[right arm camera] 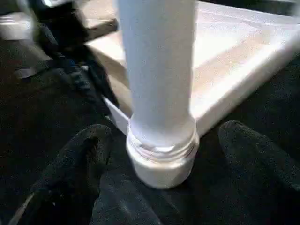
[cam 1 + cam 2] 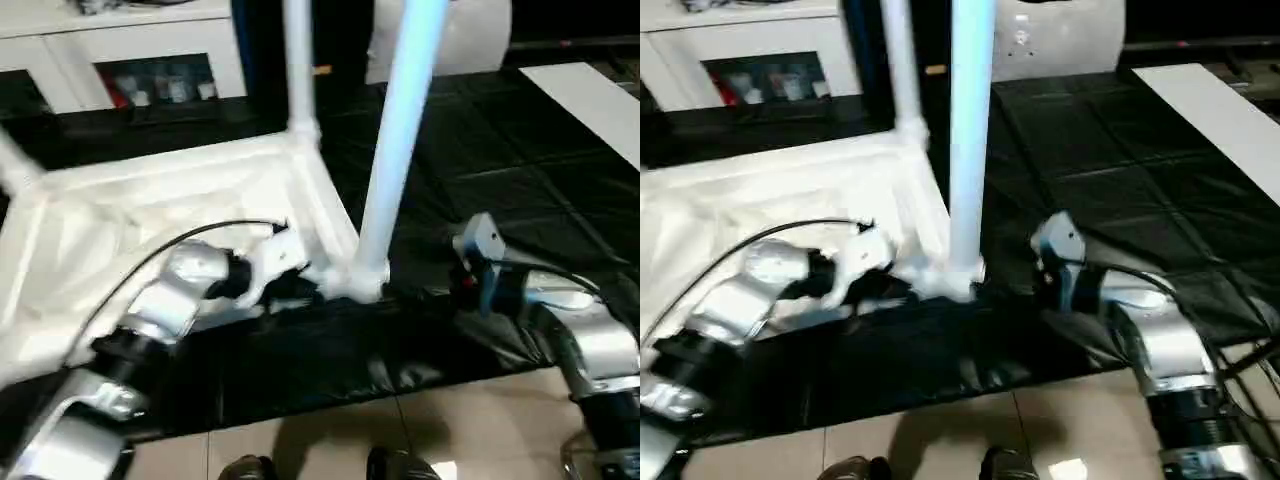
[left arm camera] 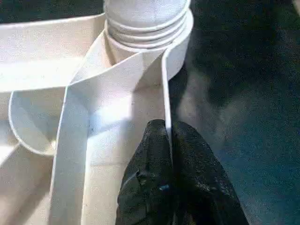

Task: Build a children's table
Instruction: Rotate leg to tighten

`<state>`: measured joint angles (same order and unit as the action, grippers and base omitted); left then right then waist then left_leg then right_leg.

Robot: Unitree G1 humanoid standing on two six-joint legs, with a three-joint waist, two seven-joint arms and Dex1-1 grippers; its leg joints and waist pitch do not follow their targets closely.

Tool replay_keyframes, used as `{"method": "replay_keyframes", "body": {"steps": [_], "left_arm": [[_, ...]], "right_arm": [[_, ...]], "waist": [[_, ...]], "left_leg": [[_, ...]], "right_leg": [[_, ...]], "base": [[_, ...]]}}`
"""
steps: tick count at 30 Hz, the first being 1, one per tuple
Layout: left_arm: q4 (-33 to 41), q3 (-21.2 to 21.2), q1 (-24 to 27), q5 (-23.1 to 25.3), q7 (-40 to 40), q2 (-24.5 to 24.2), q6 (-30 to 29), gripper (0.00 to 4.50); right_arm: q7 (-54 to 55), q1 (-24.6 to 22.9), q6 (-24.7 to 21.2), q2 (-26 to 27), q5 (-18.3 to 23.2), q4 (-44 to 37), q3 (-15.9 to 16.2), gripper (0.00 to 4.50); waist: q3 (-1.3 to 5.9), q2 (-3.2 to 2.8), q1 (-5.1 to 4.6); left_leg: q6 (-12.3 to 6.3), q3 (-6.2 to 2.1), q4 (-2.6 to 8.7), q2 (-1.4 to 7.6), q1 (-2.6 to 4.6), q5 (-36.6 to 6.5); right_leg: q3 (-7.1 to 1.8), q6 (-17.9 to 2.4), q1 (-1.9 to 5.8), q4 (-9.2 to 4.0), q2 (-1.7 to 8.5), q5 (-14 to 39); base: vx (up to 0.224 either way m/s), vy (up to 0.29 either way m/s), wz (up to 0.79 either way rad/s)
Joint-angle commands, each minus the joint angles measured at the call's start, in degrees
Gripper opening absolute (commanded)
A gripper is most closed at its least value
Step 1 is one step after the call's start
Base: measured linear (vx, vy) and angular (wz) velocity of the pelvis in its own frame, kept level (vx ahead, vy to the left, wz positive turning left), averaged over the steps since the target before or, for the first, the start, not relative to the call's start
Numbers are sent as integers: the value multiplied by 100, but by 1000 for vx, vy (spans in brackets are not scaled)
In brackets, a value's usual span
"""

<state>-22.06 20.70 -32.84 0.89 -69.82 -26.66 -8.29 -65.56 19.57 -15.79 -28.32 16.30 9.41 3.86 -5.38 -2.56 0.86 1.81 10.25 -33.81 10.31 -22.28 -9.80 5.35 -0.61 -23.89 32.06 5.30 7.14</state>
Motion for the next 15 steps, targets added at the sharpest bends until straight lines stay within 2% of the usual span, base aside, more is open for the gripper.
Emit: {"method": "replay_keyframes", "body": {"steps": [1,4,5,6,7,8,11,12,13,15], "left_arm": [[203,313,-4,27,-557,-119,273,0],[185,383,-28,17,-822,-191,436,0],[182,396,-32,19,-853,-200,460,0],[172,442,-47,19,-947,-232,523,0],[180,477,-55,22,-996,-252,554,0],[192,505,-63,13,-1054,-258,586,0],[198,546,-84,9,-1120,-217,634,0],[195,550,-88,13,-1130,-208,642,0],[196,560,-95,21,-1140,-189,650,0],[247,569,-95,16,-1163,-162,633,0]], "right_arm": [[-429,138,-48,-115,170,64,141,367],[-792,257,-62,-167,203,199,242,332],[-839,270,-69,-173,208,211,259,323],[-1020,316,-70,-196,214,249,353,319],[-1136,344,-69,-212,218,269,417,314],[-1258,379,-41,-216,198,307,504,304],[-1496,496,24,-203,135,403,734,276],[-1525,517,33,-196,127,421,759,269],[-1578,567,34,-171,127,467,788,253],[-1649,661,40,-122,116,553,825,244]], "waist": [[398,33,15],[392,23,88],[394,33,99],[381,143,86],[383,82,118],[380,77,111],[378,98,118],[375,95,119],[378,121,122],[377,118,126]], "left_leg": [[-370,-85,433,294,151,-1844],[-249,-75,443,305,196,-1981],[-222,-78,445,301,185,-1967],[-245,-67,451,299,161,-1967],[-246,-81,453,304,166,-1922],[-241,-76,454,309,167,-1927],[-223,-70,450,302,173,-1931],[-221,-72,451,304,174,-1928],[-226,-70,448,300,167,-1881],[-230,-70,449,305,167,-1848]], "right_leg": [[-263,-1232,282,-374,297,2320],[-280,-1198,254,-387,313,2500],[-283,-1222,263,-373,314,2452],[-280,-1207,267,-381,308,2484],[-292,-1188,270,-357,330,2544],[-296,-1171,261,-365,327,2561],[-306,-1168,253,-372,334,2598],[-308,-1169,251,-374,336,2616],[-308,-1158,257,-370,338,2660],[-312,-1152,253,-369,340,2680]], "base": [[0,0,0],[0,0,0],[0,0,0],[0,0,0],[0,0,0],[0,0,0],[0,0,0],[0,0,0],[0,0,0],[0,0,0]]}}
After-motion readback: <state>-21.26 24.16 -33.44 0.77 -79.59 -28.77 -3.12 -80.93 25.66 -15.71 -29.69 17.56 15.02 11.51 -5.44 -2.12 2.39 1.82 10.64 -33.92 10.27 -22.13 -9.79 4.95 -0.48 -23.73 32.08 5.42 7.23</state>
